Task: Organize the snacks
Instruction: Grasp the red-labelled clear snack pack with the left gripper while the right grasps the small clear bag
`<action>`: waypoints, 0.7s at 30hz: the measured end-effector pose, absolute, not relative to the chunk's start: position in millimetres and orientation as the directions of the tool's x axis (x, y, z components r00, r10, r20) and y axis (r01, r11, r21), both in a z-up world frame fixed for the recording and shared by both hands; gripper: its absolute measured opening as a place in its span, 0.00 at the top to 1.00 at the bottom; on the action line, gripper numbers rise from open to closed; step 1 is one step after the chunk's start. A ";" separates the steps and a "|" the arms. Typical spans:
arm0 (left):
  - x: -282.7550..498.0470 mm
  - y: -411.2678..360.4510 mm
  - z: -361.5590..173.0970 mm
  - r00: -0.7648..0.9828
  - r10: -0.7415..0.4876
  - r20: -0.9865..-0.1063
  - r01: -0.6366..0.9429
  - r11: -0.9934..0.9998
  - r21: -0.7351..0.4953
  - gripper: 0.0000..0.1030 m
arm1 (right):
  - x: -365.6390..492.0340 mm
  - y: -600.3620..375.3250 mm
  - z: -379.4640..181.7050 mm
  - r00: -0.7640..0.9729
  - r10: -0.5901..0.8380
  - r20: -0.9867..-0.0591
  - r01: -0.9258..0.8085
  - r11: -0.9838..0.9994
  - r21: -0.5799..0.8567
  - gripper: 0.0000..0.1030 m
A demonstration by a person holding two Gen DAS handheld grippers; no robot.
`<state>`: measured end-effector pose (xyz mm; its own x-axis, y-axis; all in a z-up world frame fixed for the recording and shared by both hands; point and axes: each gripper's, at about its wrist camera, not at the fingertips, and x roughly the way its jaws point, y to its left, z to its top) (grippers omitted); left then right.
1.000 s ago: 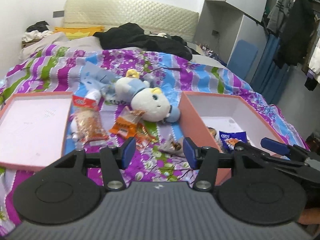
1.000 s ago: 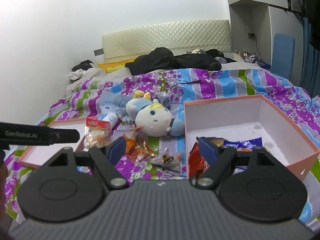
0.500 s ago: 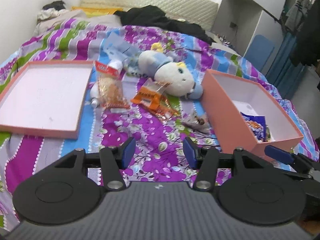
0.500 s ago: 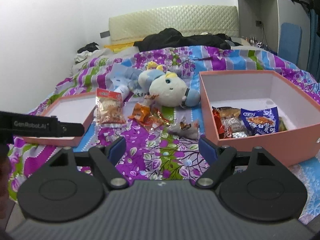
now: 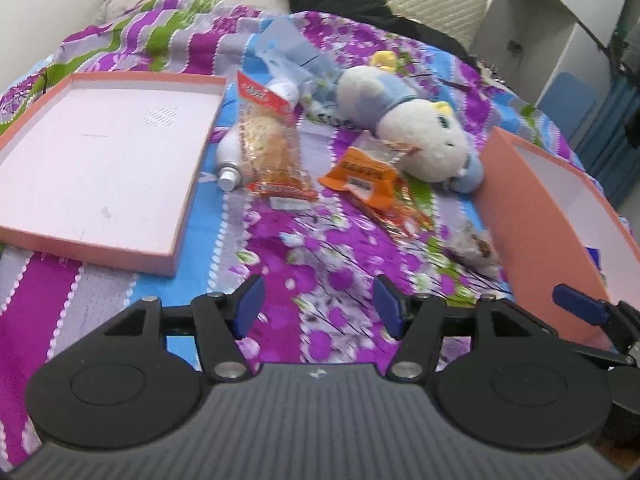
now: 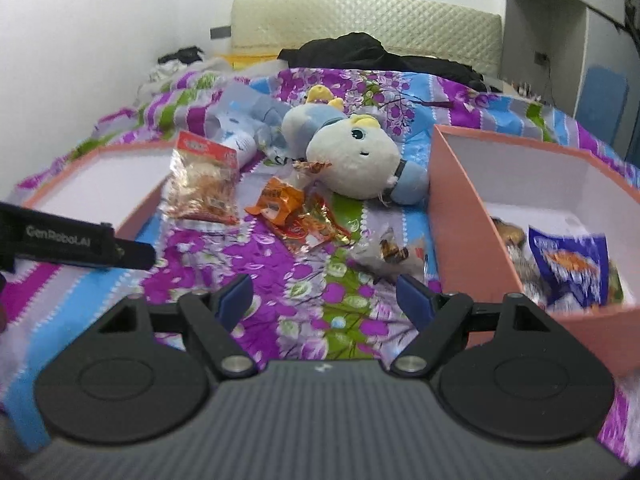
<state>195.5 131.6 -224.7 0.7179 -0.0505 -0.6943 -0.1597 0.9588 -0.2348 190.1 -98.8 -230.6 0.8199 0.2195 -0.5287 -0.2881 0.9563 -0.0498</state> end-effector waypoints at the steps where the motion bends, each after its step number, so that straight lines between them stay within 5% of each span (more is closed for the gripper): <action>1: 202.2 135.1 -228.0 0.720 -0.046 -0.693 -0.164 0.958 -0.234 0.36 | 198.3 -95.9 -233.4 0.819 0.206 -0.536 -0.284 0.957 -0.066 0.27; 17: 306.5 174.5 -266.6 0.733 0.025 -0.680 -0.235 0.947 -0.218 0.37 | 286.3 -75.4 -282.4 0.779 0.045 -0.626 -0.325 0.882 -0.342 0.35; 21: 317.3 178.9 -272.0 0.736 0.025 -0.677 -0.250 0.938 -0.238 0.48 | 294.2 -72.7 -292.0 0.766 0.029 -0.642 -0.344 0.862 -0.372 0.40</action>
